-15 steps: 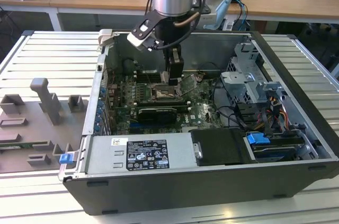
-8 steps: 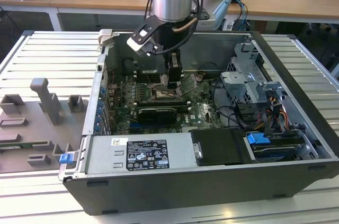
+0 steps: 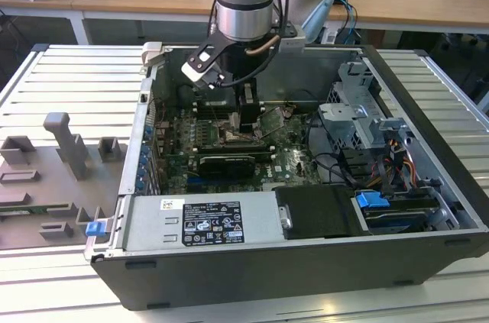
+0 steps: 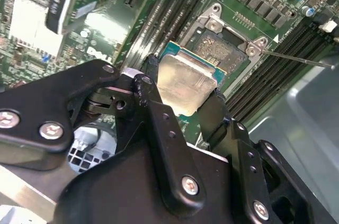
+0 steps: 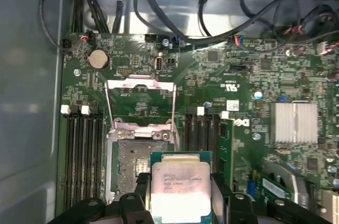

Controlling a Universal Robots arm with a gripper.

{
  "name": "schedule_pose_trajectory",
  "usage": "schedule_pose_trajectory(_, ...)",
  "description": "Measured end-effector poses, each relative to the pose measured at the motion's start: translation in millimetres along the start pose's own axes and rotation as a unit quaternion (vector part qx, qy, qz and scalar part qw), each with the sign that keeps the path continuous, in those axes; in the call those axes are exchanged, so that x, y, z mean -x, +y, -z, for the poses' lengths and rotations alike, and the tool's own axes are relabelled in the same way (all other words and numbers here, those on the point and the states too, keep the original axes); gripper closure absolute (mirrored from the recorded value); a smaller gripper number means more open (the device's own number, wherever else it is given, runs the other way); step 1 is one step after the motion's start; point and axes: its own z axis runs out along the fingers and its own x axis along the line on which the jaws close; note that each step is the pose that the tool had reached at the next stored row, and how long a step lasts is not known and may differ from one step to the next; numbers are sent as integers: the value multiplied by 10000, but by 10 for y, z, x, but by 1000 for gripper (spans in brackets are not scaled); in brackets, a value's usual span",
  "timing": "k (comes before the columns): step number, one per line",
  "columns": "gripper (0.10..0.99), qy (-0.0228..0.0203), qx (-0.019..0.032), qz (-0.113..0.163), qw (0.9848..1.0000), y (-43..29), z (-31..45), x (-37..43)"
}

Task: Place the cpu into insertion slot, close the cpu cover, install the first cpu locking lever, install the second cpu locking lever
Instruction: 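Place the cpu into insertion slot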

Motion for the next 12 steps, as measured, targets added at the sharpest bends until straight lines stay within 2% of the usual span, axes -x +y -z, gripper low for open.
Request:
schedule_pose_trajectory(4, 545, 3, 1, 0, 10000, -4, -87, -71)
schedule_pose_trajectory(12, 545, 9, 1, -1, 10000, -8, -177, -176)
